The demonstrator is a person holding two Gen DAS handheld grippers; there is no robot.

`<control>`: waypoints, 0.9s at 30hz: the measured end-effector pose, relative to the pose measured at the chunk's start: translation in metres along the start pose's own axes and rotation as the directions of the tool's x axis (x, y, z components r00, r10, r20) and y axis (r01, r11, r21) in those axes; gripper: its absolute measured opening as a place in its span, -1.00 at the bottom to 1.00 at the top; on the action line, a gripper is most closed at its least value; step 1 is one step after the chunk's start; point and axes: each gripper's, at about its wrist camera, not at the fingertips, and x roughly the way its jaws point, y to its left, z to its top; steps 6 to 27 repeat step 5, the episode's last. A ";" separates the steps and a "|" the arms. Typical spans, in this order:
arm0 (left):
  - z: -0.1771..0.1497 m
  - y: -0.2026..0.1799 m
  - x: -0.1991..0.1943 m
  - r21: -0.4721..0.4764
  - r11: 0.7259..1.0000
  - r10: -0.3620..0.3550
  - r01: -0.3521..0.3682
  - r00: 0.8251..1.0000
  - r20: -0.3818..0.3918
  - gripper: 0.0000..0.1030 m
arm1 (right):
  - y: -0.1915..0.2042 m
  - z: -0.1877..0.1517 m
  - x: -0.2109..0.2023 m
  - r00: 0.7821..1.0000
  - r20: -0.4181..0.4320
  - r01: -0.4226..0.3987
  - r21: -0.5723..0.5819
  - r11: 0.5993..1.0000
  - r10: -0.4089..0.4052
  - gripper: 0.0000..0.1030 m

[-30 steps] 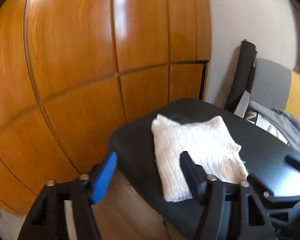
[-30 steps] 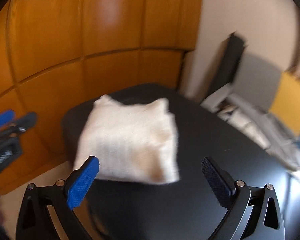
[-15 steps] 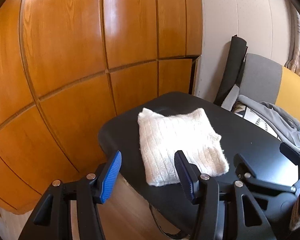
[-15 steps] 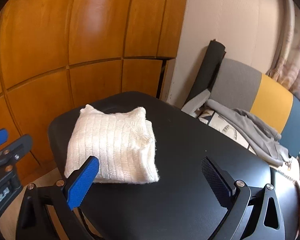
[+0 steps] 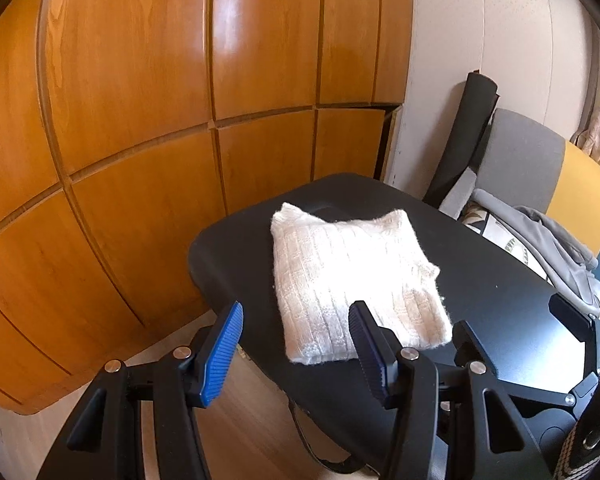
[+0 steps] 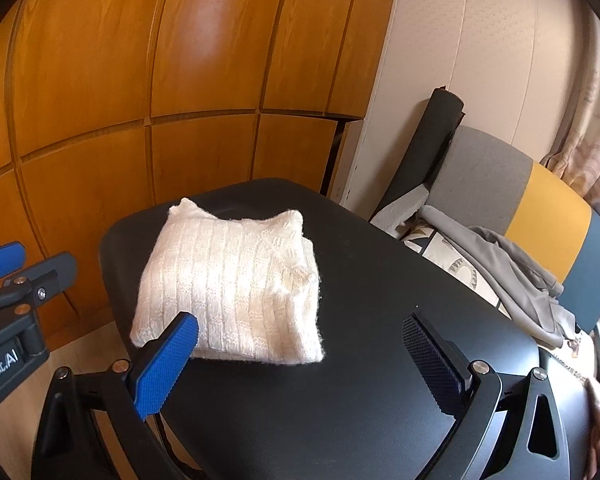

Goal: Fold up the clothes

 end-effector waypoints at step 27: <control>0.000 -0.004 -0.001 0.015 1.000 0.003 -0.003 1.000 0.016 0.06 | -0.001 -0.001 -0.001 1.000 -0.004 -0.004 0.005 1.000 0.004 1.00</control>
